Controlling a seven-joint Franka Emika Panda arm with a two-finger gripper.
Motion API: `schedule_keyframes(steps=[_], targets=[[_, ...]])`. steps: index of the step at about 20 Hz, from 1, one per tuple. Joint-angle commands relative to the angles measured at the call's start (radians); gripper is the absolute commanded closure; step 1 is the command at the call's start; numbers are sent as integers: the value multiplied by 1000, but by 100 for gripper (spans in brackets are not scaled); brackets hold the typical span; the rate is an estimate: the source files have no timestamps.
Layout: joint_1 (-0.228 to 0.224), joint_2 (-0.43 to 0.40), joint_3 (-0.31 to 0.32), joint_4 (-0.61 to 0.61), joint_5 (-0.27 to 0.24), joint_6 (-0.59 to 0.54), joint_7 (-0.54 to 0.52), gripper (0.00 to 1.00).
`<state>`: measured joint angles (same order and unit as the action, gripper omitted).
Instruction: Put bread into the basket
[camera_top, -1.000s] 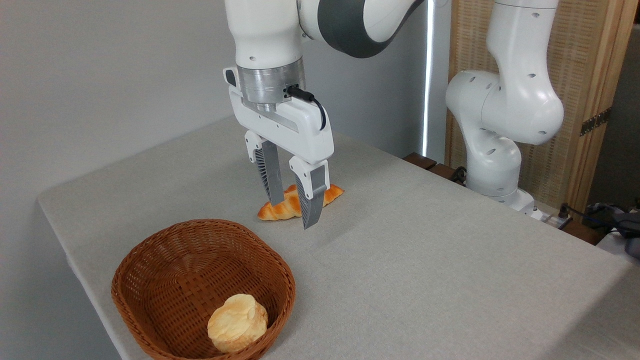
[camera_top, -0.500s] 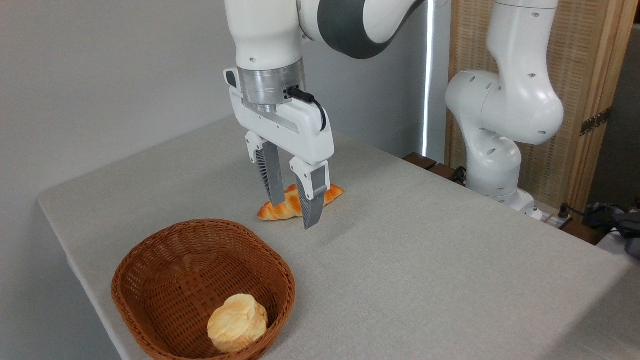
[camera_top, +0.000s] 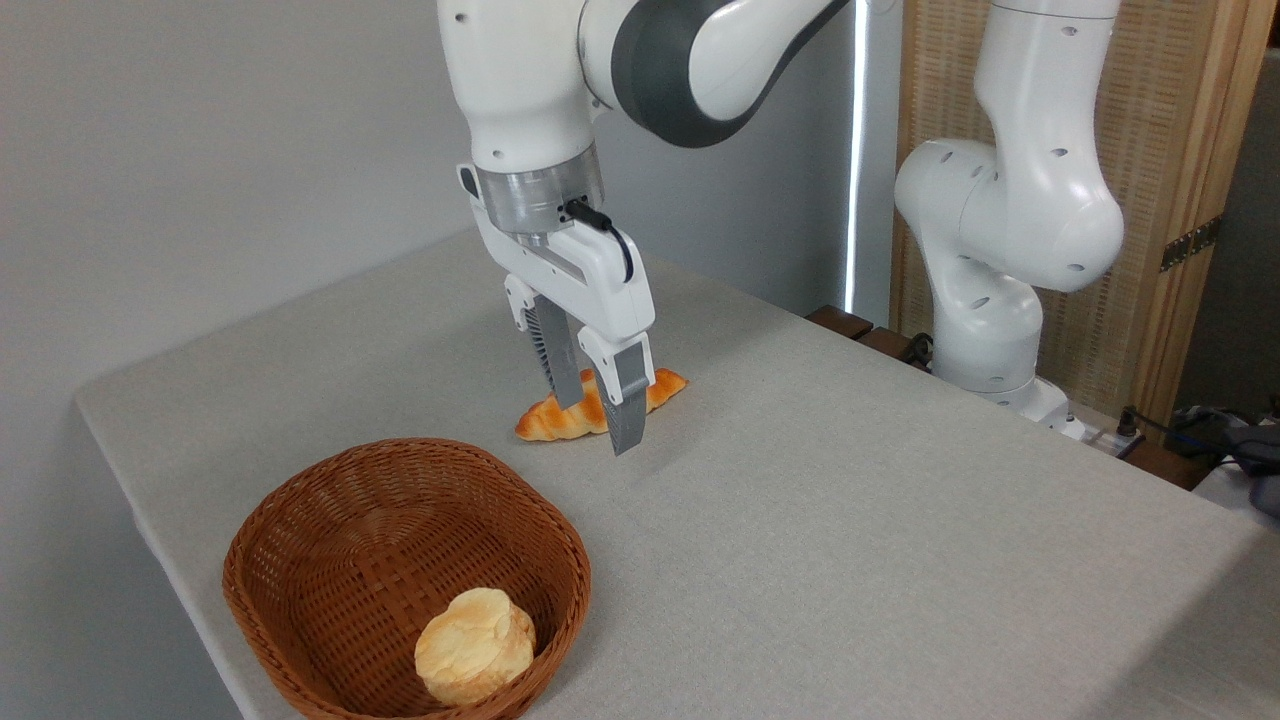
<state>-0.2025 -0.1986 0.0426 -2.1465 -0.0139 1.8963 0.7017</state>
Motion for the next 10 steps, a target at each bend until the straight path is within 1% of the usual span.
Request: schedule_keyframes(steps=[1,2,4,6,10], targets=[[-54,-33,14,-67,-1,15,-1,0],[-58,-32,14,-75,-1,26,-7,0],[-78,-30,14,-98,-18,67,-51,0],[-86,-22,14,-118,-63,137,-109,0],[-97,-15,14,-124,-77,159,-117,0]])
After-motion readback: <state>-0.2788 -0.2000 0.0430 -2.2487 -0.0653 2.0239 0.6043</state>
